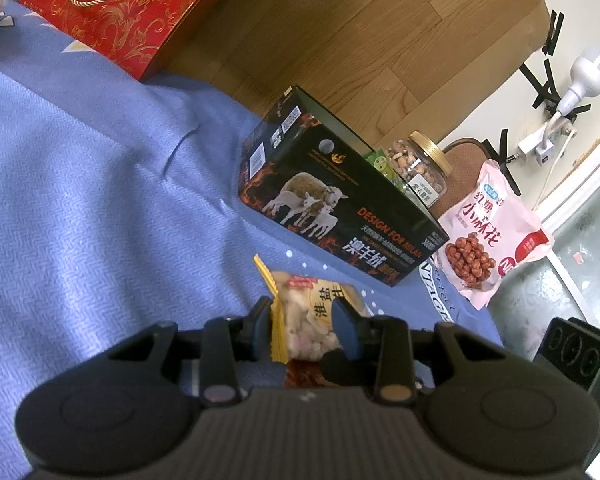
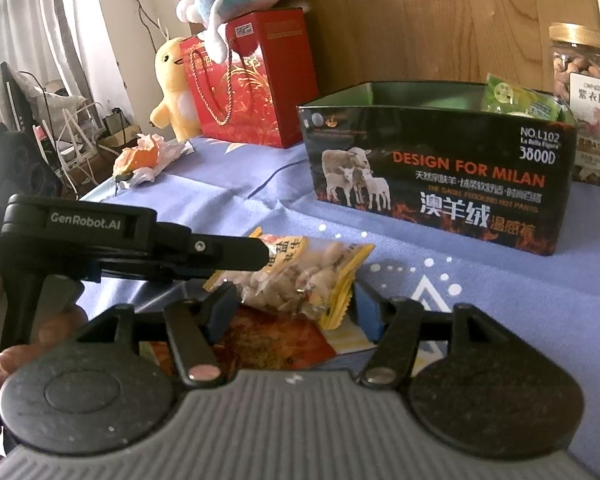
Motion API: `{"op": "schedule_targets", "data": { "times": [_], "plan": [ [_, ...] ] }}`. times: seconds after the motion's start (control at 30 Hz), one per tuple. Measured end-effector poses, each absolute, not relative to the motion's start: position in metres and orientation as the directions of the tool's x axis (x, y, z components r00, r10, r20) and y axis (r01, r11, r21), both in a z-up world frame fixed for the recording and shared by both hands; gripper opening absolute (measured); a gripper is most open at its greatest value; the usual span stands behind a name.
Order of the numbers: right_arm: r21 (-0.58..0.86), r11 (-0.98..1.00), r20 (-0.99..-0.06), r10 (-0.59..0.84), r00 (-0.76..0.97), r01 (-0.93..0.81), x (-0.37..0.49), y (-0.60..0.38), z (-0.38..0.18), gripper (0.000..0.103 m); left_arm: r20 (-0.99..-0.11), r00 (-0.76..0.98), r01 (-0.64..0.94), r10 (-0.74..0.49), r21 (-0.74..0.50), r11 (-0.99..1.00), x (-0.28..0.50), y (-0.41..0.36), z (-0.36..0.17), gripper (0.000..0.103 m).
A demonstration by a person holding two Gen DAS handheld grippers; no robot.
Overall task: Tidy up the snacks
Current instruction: 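Grasp the clear peanut bag with the left tool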
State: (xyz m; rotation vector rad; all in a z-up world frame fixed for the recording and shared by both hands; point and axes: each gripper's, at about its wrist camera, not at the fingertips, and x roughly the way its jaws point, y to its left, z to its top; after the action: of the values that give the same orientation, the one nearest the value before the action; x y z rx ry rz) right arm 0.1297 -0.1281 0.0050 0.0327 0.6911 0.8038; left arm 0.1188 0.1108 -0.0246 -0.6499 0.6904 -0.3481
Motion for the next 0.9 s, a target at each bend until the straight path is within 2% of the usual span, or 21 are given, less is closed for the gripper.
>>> {"op": "schedule_targets", "data": {
  "times": [0.13, 0.9],
  "plan": [
    [0.262, 0.698, -0.562, 0.672, 0.483, -0.667, 0.1279, -0.1246, 0.0055, 0.074, -0.474, 0.725, 0.085, -0.5, -0.658, 0.748, 0.1189, 0.111, -0.0246, 0.033],
    [0.228, 0.705, -0.571, 0.656, 0.494, -0.672, 0.127, -0.1218, 0.0052, 0.074, -0.471, 0.725, 0.087, -0.503, -0.661, 0.745, 0.1193, 0.1118, -0.0248, 0.035]
  ]
}}
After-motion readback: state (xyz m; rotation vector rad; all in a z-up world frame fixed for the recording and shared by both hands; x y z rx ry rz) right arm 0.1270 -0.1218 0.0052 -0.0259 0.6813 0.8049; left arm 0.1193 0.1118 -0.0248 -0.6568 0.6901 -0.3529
